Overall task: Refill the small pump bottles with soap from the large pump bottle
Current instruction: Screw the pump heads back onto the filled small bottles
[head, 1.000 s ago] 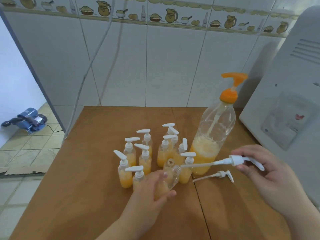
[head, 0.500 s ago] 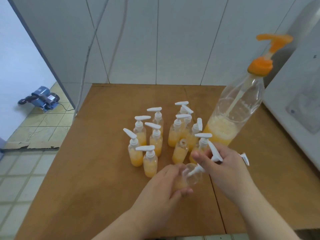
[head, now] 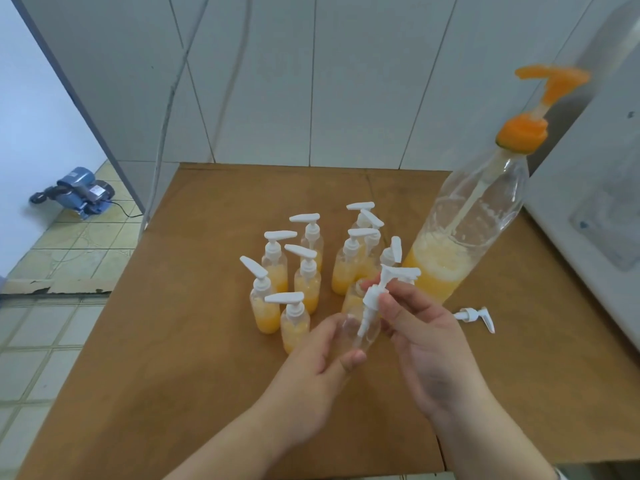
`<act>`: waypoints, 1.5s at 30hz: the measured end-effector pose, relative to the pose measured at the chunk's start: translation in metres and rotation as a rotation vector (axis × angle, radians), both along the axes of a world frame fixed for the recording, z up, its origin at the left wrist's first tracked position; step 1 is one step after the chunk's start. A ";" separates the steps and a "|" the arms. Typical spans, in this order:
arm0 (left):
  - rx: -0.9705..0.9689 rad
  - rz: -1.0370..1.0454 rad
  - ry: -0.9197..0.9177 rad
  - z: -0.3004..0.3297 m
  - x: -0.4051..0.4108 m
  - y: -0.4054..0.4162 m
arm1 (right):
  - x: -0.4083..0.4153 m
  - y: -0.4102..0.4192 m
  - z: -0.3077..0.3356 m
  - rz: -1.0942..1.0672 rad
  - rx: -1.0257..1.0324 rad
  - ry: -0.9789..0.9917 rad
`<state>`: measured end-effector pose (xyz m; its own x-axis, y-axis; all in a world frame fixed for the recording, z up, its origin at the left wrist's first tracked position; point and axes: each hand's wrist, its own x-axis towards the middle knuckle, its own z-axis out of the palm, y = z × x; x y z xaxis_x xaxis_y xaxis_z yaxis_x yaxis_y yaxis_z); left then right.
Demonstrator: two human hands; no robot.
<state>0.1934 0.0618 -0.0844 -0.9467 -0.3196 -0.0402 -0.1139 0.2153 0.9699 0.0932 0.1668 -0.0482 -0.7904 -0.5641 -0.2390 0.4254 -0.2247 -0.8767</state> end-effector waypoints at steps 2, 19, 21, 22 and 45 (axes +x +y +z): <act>0.026 -0.011 0.007 0.003 -0.001 0.002 | 0.000 -0.001 -0.001 -0.026 0.017 0.009; 0.092 -0.036 0.007 0.010 -0.013 0.002 | -0.010 0.002 0.002 -0.091 0.125 0.049; 0.064 -0.044 -0.014 0.009 -0.013 0.002 | -0.006 0.002 0.000 -0.055 0.075 0.061; 0.030 -0.043 -0.037 0.007 -0.013 0.003 | -0.004 0.003 0.001 -0.029 0.033 0.052; -0.413 0.138 0.072 -0.031 -0.032 0.022 | -0.005 0.011 -0.029 -0.238 0.680 0.700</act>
